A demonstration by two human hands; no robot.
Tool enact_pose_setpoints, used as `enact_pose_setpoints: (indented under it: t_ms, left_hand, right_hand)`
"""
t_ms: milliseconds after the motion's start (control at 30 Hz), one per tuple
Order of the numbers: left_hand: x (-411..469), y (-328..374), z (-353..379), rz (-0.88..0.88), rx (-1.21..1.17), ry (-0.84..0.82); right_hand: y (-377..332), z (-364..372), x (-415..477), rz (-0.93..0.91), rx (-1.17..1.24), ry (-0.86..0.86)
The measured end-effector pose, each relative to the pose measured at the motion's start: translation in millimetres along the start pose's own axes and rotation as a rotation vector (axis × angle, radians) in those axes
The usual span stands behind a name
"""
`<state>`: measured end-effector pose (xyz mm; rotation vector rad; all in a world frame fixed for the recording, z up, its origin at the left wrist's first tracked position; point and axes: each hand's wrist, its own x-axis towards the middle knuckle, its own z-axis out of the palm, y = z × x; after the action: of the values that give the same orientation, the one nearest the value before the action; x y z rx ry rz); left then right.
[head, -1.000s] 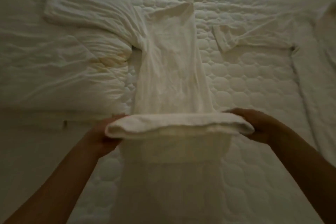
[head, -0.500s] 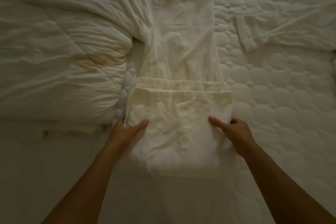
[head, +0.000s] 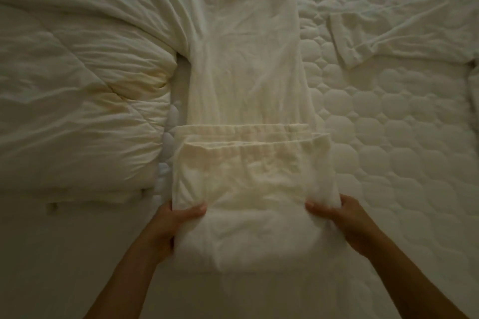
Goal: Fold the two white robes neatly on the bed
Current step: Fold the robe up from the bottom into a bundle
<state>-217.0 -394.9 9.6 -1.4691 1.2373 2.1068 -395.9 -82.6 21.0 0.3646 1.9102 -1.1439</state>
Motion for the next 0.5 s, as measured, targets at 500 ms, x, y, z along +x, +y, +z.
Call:
enact_pose_setpoints:
  t_ms: [500]
  left_hand:
    - [56,38,-4,0.215,0.059,0.218]
  right_hand:
    - [-26,-2,43,0.019,0.148,-0.06]
